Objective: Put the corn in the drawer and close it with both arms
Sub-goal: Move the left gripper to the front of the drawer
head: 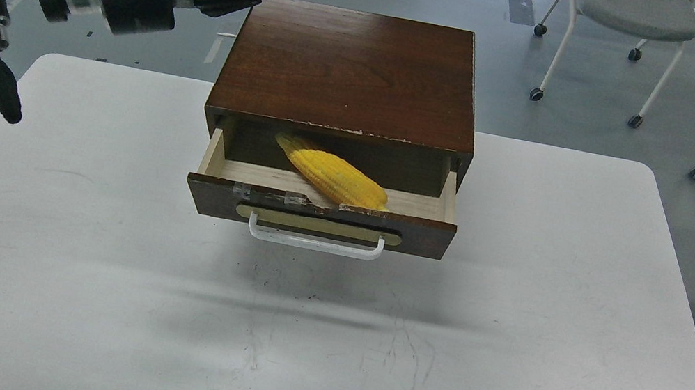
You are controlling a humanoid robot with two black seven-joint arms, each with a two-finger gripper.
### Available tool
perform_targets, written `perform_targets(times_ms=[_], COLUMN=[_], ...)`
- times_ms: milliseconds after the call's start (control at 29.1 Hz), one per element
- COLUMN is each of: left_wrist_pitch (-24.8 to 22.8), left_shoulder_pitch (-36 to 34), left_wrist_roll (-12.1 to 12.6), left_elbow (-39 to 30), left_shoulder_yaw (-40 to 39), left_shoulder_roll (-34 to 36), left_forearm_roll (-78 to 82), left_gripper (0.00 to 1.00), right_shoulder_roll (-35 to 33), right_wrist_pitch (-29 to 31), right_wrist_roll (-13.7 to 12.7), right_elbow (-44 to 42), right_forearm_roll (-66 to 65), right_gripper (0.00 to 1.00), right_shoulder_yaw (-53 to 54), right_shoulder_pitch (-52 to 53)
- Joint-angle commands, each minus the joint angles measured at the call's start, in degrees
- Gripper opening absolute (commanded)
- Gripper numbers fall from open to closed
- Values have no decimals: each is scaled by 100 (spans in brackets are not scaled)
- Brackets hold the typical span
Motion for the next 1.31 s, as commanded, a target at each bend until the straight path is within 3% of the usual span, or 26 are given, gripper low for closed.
perform_targets(times_ms=[0, 103, 309, 516, 825, 1272], left_wrist_pitch=[2, 2, 2, 2, 2, 2], left_shoulder_pitch=[45, 45, 45, 45, 45, 72], left_wrist_roll=[3, 3, 3, 3, 3, 3], left_elbow=[-547, -838, -1295, -1304, -1295, -1164], left_shoulder_yaw=[57, 293, 593, 1024, 1261, 1701], left_shoulder_roll=[-105, -149, -157, -193, -184, -219], left_forearm_roll=[735, 1567, 3607, 4005, 4772, 4772], left_gripper=[0, 0, 0, 0, 0, 0], right_shoulder_roll=[14, 154, 760, 1770, 2203, 2159], right_wrist_pitch=[183, 455, 1026, 1332, 1332, 1332], right_wrist_roll=[283, 433, 476, 538, 556, 556], right_elbow=[-208, -471, -1453, -2614, -2678, -2774], right_forearm_roll=[1348, 2104, 2220, 2247, 2221, 2028], right_gripper=[100, 100, 100, 100, 100, 100], right_shoulder_yaw=[-1, -1, 174, 1201, 1625, 1598], right_shoulder_pitch=[-506, -1005, -1762, -2659, -2801, -2809])
